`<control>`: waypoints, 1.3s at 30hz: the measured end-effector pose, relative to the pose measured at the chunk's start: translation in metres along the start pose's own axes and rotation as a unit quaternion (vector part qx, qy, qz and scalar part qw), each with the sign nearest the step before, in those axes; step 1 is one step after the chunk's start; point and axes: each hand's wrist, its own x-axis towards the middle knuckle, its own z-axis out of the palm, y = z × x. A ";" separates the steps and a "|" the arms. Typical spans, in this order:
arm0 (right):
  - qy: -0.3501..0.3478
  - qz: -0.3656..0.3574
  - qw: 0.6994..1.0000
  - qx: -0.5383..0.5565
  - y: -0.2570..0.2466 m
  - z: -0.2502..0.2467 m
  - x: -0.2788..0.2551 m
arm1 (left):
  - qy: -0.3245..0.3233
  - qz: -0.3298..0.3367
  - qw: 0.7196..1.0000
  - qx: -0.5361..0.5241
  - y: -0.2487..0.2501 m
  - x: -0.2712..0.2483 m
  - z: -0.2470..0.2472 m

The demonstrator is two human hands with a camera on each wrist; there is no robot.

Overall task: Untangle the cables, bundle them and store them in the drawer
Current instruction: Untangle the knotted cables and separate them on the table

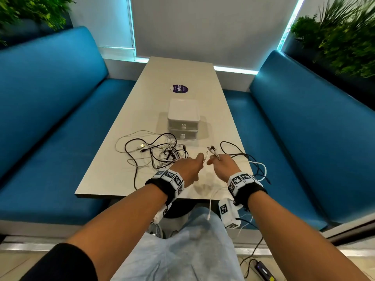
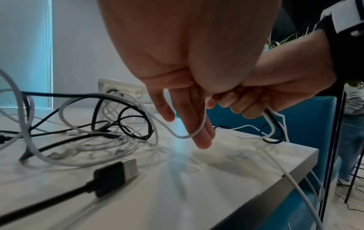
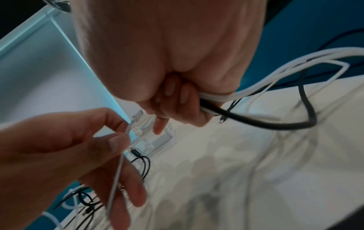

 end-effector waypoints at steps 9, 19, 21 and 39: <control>0.005 -0.059 0.998 -0.005 -0.005 0.008 0.001 | -0.006 -0.033 0.998 -0.055 -0.003 0.006 0.007; -0.002 -0.055 0.998 -0.020 -0.007 0.017 -0.002 | 0.016 -0.013 0.999 -0.037 -0.010 0.008 0.018; 0.007 -0.071 0.994 -0.083 -0.005 0.016 0.000 | 0.016 -0.017 0.999 -0.045 -0.014 0.008 0.021; 0.055 -0.047 0.994 -0.078 0.012 -0.002 0.014 | 0.030 -0.006 0.997 0.077 -0.036 0.003 0.028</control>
